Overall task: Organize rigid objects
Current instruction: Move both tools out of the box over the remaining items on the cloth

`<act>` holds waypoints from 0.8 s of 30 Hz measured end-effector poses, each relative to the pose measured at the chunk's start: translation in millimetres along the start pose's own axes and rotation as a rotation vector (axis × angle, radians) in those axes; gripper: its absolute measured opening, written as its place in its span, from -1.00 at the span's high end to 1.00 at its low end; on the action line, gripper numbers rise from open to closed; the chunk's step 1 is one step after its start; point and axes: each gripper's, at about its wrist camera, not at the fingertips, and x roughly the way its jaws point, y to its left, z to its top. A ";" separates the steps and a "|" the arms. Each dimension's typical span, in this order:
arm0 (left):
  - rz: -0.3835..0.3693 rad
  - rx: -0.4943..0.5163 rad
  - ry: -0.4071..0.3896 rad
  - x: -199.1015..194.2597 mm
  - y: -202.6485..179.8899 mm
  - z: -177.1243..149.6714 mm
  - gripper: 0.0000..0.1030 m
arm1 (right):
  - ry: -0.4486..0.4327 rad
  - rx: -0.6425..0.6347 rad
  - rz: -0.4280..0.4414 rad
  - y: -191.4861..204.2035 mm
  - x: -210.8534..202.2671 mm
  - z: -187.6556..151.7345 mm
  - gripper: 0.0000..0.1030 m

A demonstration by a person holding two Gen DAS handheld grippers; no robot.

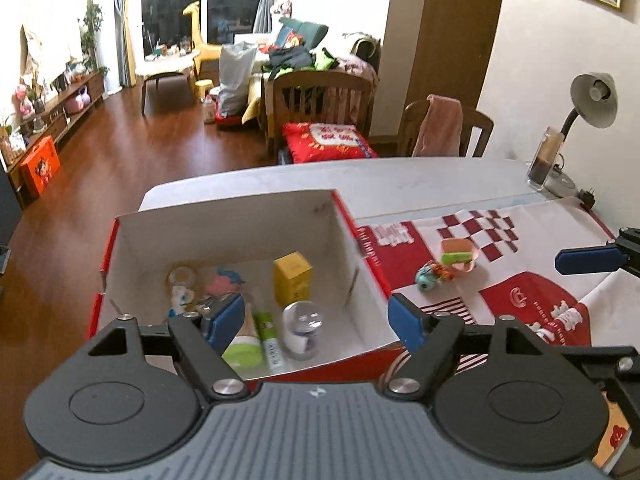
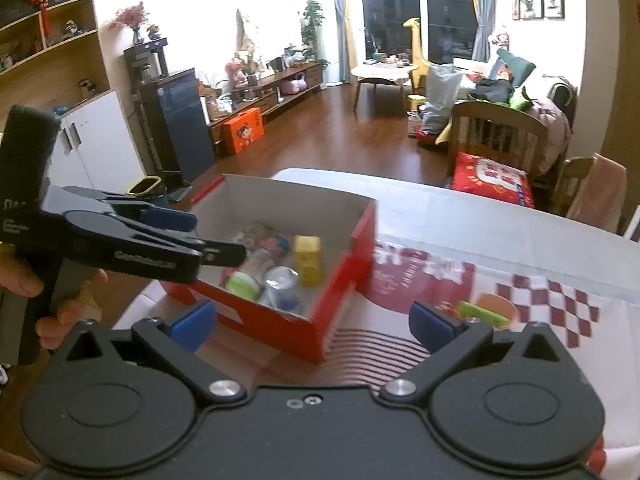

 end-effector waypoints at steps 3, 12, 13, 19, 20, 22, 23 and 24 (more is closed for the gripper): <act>-0.013 0.004 -0.019 -0.3 -20.1 -4.0 -0.55 | 0.010 0.028 -0.012 -20.4 -7.7 -9.8 -1.00; -0.068 0.028 -0.052 18.6 -82.5 -9.3 -0.55 | 0.010 0.056 -0.078 -83.7 -21.3 -27.4 -1.00; -0.071 0.029 -0.052 22.1 -88.6 -9.4 -0.55 | 0.011 0.054 -0.083 -89.2 -20.4 -28.5 -1.00; -0.078 0.042 -0.047 49.6 -125.4 -12.7 -0.55 | 0.033 0.031 -0.117 -121.7 -10.8 -33.0 -0.99; -0.076 0.047 -0.046 53.7 -131.0 -14.3 -0.55 | 0.036 0.024 -0.122 -125.9 -7.5 -33.0 -0.99; -0.074 0.066 -0.046 64.0 -142.1 -15.9 -0.55 | 0.040 0.012 -0.120 -136.2 -3.3 -33.8 -0.99; -0.069 0.079 -0.051 69.3 -148.3 -16.9 -0.55 | 0.043 0.009 -0.118 -140.5 -0.1 -33.3 -0.97; -0.062 0.094 -0.052 75.2 -154.7 -18.1 -0.55 | 0.045 0.007 -0.115 -145.5 3.7 -32.5 -0.96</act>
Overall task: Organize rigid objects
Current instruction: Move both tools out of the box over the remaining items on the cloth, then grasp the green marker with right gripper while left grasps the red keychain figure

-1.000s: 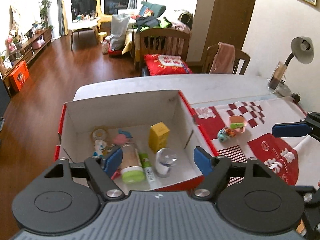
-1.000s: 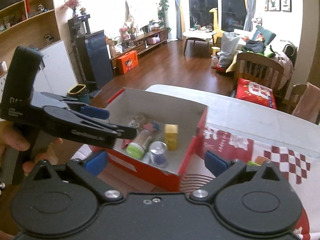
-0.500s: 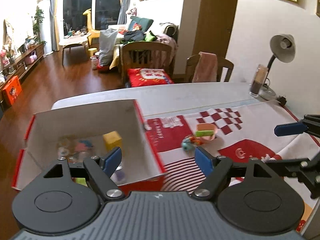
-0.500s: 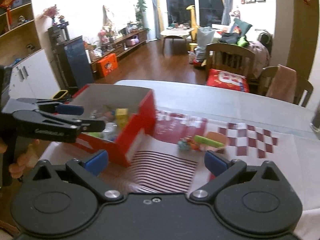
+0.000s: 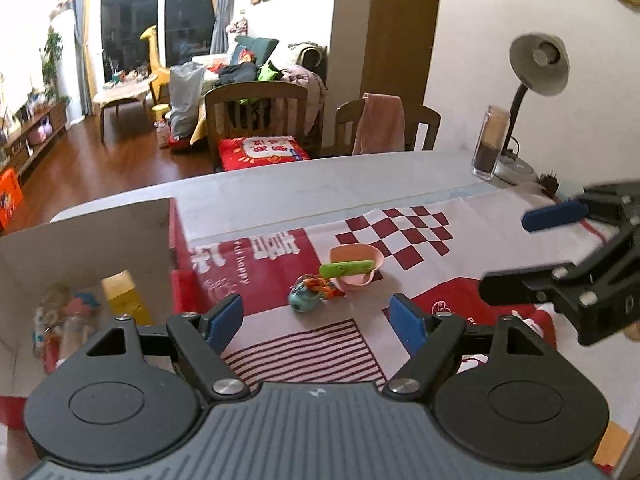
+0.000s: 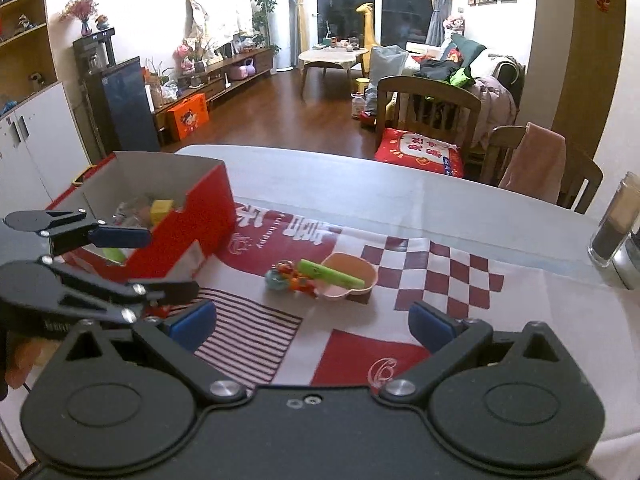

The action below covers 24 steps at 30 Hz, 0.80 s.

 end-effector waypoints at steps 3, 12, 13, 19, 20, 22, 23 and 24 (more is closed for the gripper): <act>0.007 0.030 0.009 17.9 -12.7 -1.2 -0.55 | 0.008 -0.009 0.010 -10.7 11.4 3.6 -0.94; 0.068 0.069 0.037 75.1 -31.5 -6.0 -0.55 | 0.062 -0.096 0.045 -21.8 55.6 9.0 -0.77; 0.075 0.070 0.041 80.0 -32.0 -6.2 -0.55 | 0.074 -0.106 0.051 -23.2 62.1 10.0 -0.71; 0.104 0.125 0.036 105.1 -38.0 -8.9 -0.55 | 0.109 -0.153 0.088 -26.1 93.8 17.0 -0.54; 0.108 0.140 0.036 109.2 -39.4 -8.9 -0.55 | 0.113 -0.161 0.095 -25.9 97.8 18.6 -0.52; 0.113 0.163 0.038 116.6 -41.6 -9.3 -0.55 | 0.120 -0.183 0.106 -24.7 107.2 22.4 -0.49; 0.116 0.171 0.039 120.1 -41.9 -9.6 -0.55 | 0.124 -0.196 0.109 -23.7 111.9 23.9 -0.48; 0.117 0.176 0.039 123.1 -42.0 -9.8 -0.55 | 0.129 -0.213 0.115 -21.7 117.3 25.1 -0.46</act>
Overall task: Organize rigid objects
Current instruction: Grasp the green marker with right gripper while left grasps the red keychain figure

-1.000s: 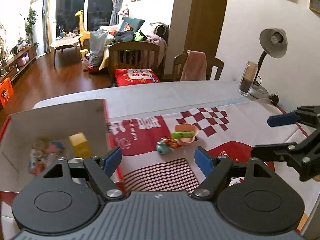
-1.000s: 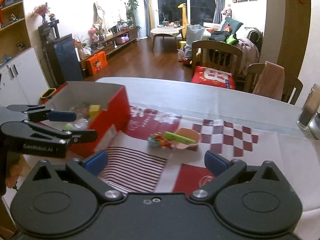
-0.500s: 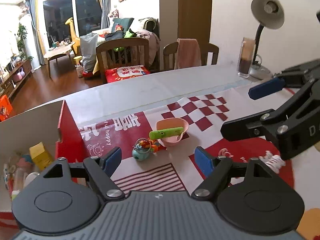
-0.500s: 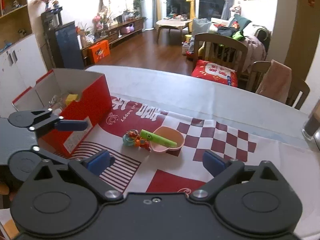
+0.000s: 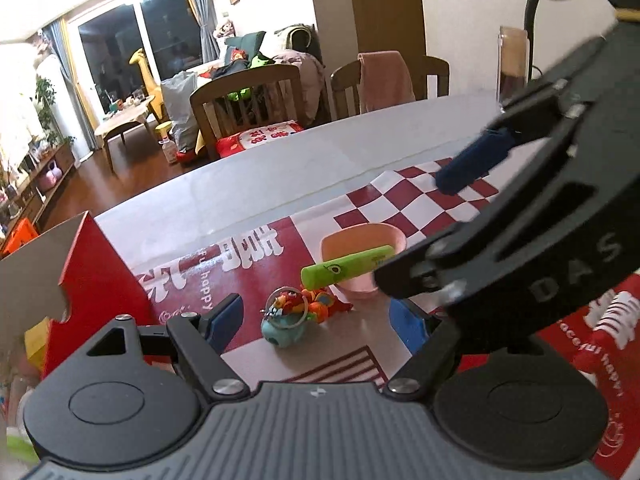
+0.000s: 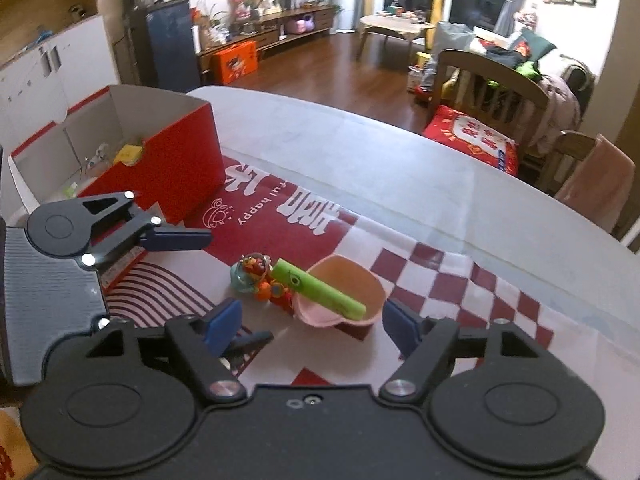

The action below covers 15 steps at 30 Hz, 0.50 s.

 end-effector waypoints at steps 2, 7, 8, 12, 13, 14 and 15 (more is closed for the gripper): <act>-0.002 0.008 0.003 6.4 0.1 0.1 -0.55 | 0.012 -0.035 0.008 1.9 9.6 3.7 -0.42; 0.009 0.004 0.040 26.3 4.6 -1.4 -0.55 | 0.044 -0.062 0.039 -1.9 31.2 9.9 -0.18; -0.001 -0.005 0.041 28.7 7.1 -2.3 -0.55 | 0.052 -0.067 0.048 -3.1 35.1 11.2 -0.14; -0.028 0.002 0.030 33.7 8.2 -5.0 -0.55 | 0.080 -0.103 0.089 -6.9 46.4 14.2 -0.05; -0.033 0.011 0.025 34.6 8.2 -5.5 -0.55 | 0.084 -0.115 0.095 -6.7 48.2 14.8 -0.03; -0.033 0.020 0.023 36.1 7.6 -6.0 -0.55 | 0.088 -0.125 0.101 -6.4 50.3 15.6 0.00; -0.031 0.024 0.023 38.1 7.8 -6.2 -0.55 | 0.090 -0.131 0.106 -6.2 52.2 16.5 0.02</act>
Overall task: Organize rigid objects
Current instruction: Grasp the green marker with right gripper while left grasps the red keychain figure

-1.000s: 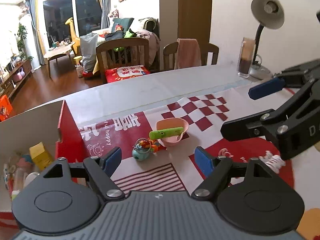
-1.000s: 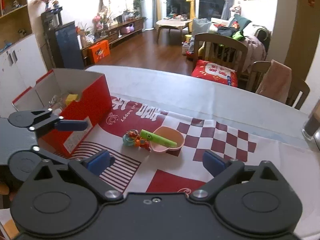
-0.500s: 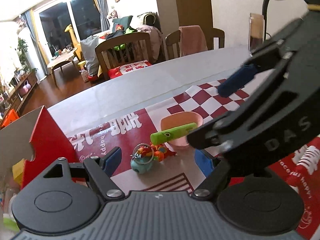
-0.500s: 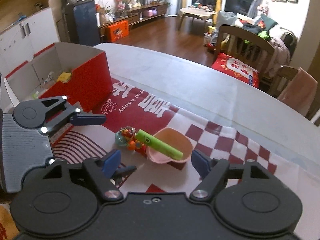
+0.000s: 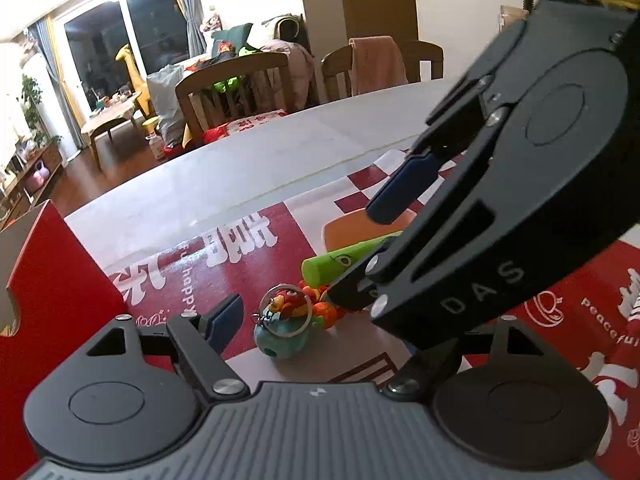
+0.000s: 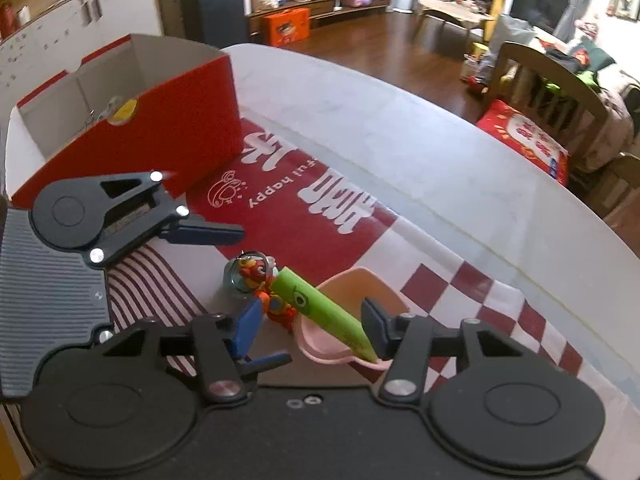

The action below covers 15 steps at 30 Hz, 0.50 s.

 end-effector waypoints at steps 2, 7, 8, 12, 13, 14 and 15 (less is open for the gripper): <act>-0.002 -0.002 0.007 5.2 1.5 1.4 -0.55 | 0.001 -0.004 0.007 -0.1 3.0 1.8 0.10; -0.013 0.003 0.008 12.0 2.8 3.6 -0.55 | -0.005 -0.018 0.024 -0.7 6.7 5.3 0.20; -0.015 0.009 0.006 12.9 2.5 4.0 -0.55 | -0.009 -0.019 0.027 -0.8 6.4 5.4 0.24; -0.031 0.014 0.016 16.9 1.9 5.1 -0.55 | -0.039 -0.014 0.036 -1.8 2.1 5.4 0.38; -0.034 0.017 0.017 17.7 1.6 5.2 -0.55 | -0.046 -0.009 0.035 -2.5 0.8 5.6 0.41; -0.037 0.020 0.016 18.0 1.5 5.5 -0.55 | -0.054 -0.002 0.033 -3.5 -0.7 5.2 0.43; -0.040 0.024 0.013 17.9 1.2 5.6 -0.55 | -0.061 0.007 0.032 -4.6 -2.2 4.8 0.44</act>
